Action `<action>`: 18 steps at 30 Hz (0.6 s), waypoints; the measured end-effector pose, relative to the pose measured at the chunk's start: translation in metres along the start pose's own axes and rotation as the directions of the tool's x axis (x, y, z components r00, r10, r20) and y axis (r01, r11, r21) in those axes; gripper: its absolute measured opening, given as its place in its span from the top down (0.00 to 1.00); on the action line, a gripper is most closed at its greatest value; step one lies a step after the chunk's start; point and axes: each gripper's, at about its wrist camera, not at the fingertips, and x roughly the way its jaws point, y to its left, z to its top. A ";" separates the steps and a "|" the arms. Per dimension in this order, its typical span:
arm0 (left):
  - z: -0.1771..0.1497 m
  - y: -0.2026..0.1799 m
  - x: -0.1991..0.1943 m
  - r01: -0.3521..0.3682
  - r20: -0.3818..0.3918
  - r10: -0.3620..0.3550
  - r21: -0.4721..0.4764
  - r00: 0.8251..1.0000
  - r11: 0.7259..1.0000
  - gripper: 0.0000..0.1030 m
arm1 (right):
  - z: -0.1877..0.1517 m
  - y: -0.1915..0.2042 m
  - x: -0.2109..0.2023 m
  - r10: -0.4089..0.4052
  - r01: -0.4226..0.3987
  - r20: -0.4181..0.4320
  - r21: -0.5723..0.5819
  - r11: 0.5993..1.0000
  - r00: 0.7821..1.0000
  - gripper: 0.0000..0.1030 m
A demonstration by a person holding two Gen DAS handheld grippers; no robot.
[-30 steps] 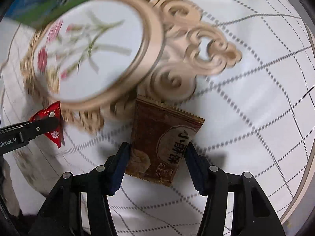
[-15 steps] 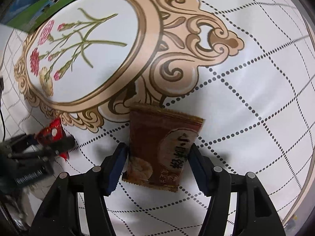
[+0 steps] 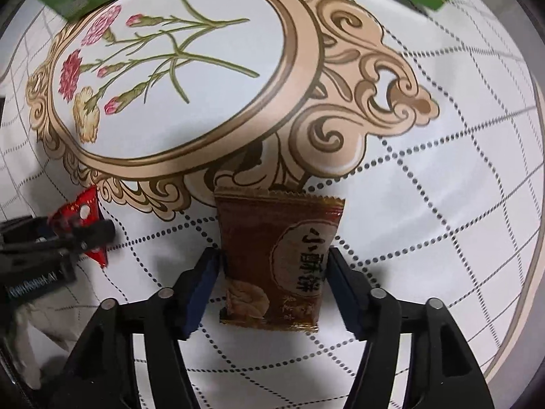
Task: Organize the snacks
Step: 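Carry both packets into the cardboard box and open both grippers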
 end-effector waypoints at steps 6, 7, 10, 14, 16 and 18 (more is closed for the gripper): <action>-0.005 -0.027 0.007 -0.029 0.021 0.029 0.006 0.999 1.000 0.59 | 0.016 -0.012 0.014 -0.001 0.000 0.006 0.036 0.999 1.000 0.31; -0.004 -0.027 0.004 -0.027 0.024 0.027 0.005 0.999 1.000 0.60 | 0.017 -0.012 0.013 -0.008 0.007 0.013 0.038 0.999 1.000 0.33; -0.011 -0.034 0.001 -0.027 0.030 0.026 0.010 0.999 1.000 0.61 | 0.005 -0.010 0.022 -0.025 0.024 0.027 0.031 0.999 0.999 0.41; -0.013 -0.038 -0.014 -0.017 0.035 0.016 0.019 0.999 1.000 0.63 | -0.017 -0.002 0.016 0.008 -0.009 0.041 0.043 0.999 0.999 0.43; -0.013 -0.042 -0.025 0.005 0.044 -0.006 0.023 0.999 1.000 0.63 | -0.019 -0.007 0.007 0.043 -0.046 0.050 0.049 0.998 0.998 0.43; -0.012 -0.047 -0.039 0.032 0.059 -0.034 0.031 0.998 0.999 0.63 | -0.024 -0.013 -0.008 0.072 -0.075 0.065 0.048 0.996 0.995 0.43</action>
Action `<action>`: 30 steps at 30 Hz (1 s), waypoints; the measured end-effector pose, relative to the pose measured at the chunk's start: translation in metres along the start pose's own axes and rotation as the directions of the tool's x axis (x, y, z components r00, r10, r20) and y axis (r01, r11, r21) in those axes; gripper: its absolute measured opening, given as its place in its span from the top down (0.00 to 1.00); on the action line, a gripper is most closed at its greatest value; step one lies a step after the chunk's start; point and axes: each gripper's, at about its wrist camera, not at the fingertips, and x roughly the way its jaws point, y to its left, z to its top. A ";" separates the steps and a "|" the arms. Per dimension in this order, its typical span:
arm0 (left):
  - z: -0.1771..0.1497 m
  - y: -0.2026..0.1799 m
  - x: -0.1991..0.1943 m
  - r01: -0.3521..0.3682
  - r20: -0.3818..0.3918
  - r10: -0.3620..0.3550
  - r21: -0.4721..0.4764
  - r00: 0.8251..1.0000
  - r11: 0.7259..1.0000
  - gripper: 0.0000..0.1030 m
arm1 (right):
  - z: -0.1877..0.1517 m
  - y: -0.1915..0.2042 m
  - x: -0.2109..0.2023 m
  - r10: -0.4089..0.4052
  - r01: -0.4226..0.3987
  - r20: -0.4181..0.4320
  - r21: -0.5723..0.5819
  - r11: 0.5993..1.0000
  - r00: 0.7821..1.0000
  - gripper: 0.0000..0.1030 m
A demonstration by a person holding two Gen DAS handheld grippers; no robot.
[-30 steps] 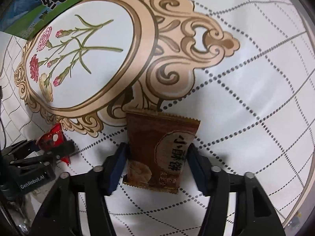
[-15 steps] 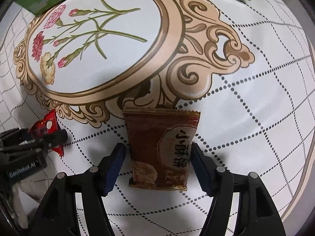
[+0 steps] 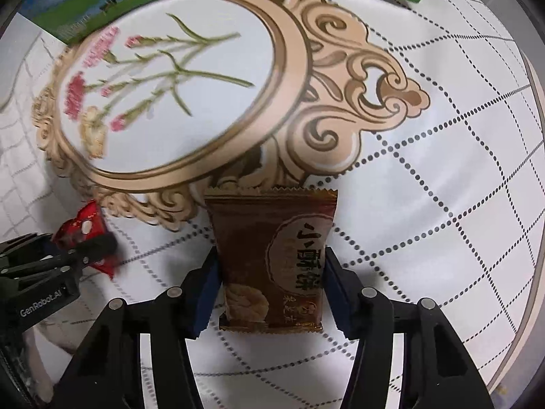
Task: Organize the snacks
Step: 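Carry both packets into the cardboard box and open both grippers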
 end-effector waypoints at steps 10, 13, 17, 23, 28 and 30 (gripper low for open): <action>0.042 -0.056 -0.123 0.149 0.197 -0.167 0.105 0.966 0.983 0.63 | 0.023 -0.007 -0.114 0.152 -0.148 0.162 -0.039 0.988 0.975 0.43; 0.075 -0.062 -0.160 0.186 0.240 -0.214 0.135 0.947 0.973 0.63 | 0.042 -0.005 -0.159 0.182 -0.175 0.228 -0.049 0.983 0.957 0.43; 0.115 -0.047 -0.202 0.173 0.283 -0.211 0.154 0.936 0.973 0.63 | 0.080 -0.008 -0.207 0.193 -0.185 0.312 -0.056 0.981 0.930 0.43; 0.189 -0.028 -0.209 0.037 0.298 -0.078 0.140 0.951 0.990 0.63 | 0.166 -0.026 -0.229 0.087 -0.088 0.362 -0.015 0.996 0.928 0.43; 0.246 -0.013 -0.183 -0.081 0.232 0.053 0.113 0.971 0.990 0.63 | 0.229 -0.049 -0.203 -0.002 -0.007 0.287 0.028 1.000 0.958 0.43; 0.262 -0.009 -0.173 -0.114 0.210 0.091 0.099 0.974 0.989 0.63 | 0.250 -0.055 -0.188 -0.031 0.023 0.263 0.034 0.999 0.964 0.43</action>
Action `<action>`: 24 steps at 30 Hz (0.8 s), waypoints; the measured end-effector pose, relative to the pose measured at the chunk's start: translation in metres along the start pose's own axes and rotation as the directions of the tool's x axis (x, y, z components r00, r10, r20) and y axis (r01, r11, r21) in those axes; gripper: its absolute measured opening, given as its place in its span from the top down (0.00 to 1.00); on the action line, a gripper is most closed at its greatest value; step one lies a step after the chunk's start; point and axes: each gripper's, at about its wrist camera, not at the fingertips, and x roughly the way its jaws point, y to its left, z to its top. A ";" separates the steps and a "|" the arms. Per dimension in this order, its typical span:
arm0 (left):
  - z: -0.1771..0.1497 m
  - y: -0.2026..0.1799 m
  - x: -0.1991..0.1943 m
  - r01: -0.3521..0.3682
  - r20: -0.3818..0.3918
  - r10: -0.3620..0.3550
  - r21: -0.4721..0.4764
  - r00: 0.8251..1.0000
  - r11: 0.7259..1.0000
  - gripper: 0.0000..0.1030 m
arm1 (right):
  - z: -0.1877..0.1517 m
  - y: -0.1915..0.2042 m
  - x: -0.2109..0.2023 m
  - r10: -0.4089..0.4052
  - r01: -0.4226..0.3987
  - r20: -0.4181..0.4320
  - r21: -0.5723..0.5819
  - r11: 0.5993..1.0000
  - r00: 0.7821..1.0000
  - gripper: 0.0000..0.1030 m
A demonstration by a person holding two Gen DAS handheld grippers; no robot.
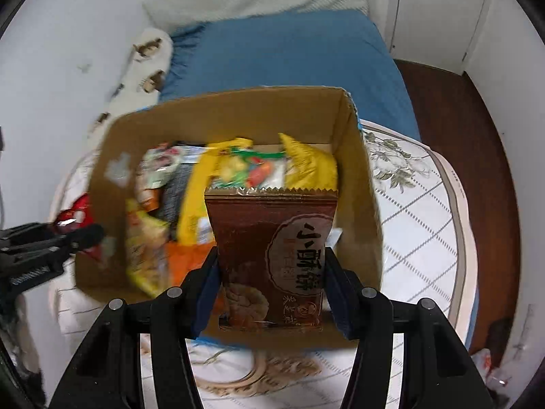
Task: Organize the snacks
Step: 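Carry both packets into the cardboard box and open both grippers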
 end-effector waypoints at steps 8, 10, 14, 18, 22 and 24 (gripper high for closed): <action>0.026 0.015 0.040 -0.054 -0.062 0.051 -0.045 0.997 0.998 0.62 | 0.031 -0.012 0.052 -0.029 0.031 -0.075 0.031 0.999 0.997 0.42; 0.030 0.014 0.045 -0.049 -0.071 0.046 -0.041 0.996 0.998 0.62 | 0.037 -0.015 0.068 -0.035 0.040 -0.104 0.045 0.998 0.994 0.36; 0.033 0.014 0.053 -0.045 -0.083 0.040 -0.063 0.996 0.997 0.22 | 0.039 -0.020 0.077 -0.036 0.045 -0.119 0.068 0.997 0.992 0.09; 0.033 0.009 0.056 -0.040 -0.055 0.037 -0.057 0.998 0.998 0.10 | 0.038 -0.018 0.079 -0.043 0.051 -0.114 0.066 0.997 0.993 0.07; 0.030 0.001 0.052 -0.041 -0.029 0.039 -0.044 0.999 0.998 0.10 | 0.035 -0.016 0.078 -0.027 0.035 -0.103 0.074 0.997 0.994 0.07; 0.026 -0.005 0.051 -0.053 -0.011 0.053 -0.031 0.999 0.998 0.10 | 0.032 -0.015 0.075 -0.012 0.020 -0.102 0.079 0.997 0.995 0.07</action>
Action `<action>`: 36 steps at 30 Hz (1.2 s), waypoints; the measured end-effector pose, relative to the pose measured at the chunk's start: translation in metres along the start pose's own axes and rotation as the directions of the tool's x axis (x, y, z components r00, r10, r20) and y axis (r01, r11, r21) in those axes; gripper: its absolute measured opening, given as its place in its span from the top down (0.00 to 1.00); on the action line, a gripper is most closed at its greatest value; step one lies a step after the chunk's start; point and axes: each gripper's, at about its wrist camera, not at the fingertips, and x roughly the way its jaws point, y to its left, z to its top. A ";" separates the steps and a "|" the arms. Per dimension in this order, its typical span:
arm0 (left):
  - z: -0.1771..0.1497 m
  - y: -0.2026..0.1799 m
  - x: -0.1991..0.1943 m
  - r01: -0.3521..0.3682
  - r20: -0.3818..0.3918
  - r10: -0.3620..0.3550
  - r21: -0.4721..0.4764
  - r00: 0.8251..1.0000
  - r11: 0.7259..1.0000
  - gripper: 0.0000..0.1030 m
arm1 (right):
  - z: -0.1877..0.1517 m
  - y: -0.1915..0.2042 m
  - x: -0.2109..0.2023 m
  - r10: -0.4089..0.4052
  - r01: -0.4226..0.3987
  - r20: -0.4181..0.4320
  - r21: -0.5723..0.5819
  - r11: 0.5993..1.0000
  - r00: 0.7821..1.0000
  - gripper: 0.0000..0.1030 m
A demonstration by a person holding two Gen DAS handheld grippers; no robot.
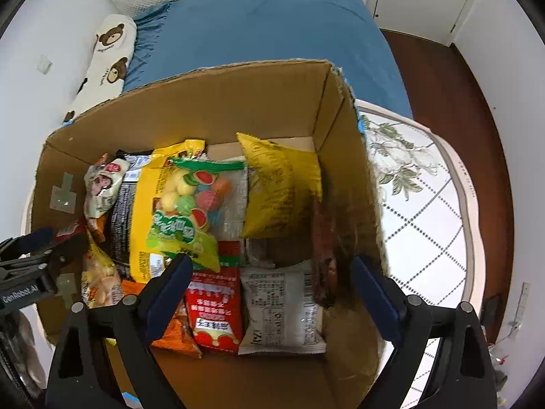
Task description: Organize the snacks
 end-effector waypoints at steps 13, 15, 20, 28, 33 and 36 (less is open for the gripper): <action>-0.039 -0.015 -0.023 -0.001 0.115 0.001 0.001 0.993 1.000 0.10 | -0.035 0.007 -0.025 -0.018 0.019 0.083 -0.013 1.000 0.996 0.07; -0.048 -0.018 -0.036 0.006 0.146 -0.007 0.005 0.989 1.000 0.10 | -0.042 0.007 -0.034 -0.017 0.019 0.106 -0.018 1.000 0.994 0.07; -0.070 -0.021 -0.070 0.030 0.219 -0.033 0.017 0.975 0.999 0.10 | -0.063 0.012 -0.066 -0.015 0.021 0.178 -0.035 0.999 0.984 0.07; -0.122 -0.014 -0.133 0.031 0.347 -0.034 0.013 0.937 0.999 0.10 | -0.107 0.019 -0.126 0.014 0.001 0.292 -0.053 0.999 0.956 0.07; -0.158 -0.009 -0.172 0.020 0.418 -0.020 0.004 0.908 1.000 0.10 | -0.147 0.027 -0.174 0.023 0.008 0.377 -0.081 0.997 0.926 0.05; -0.180 -0.007 -0.192 0.012 0.452 -0.009 -0.004 0.892 1.000 0.10 | -0.172 0.032 -0.203 0.032 0.008 0.425 -0.091 0.996 0.905 0.05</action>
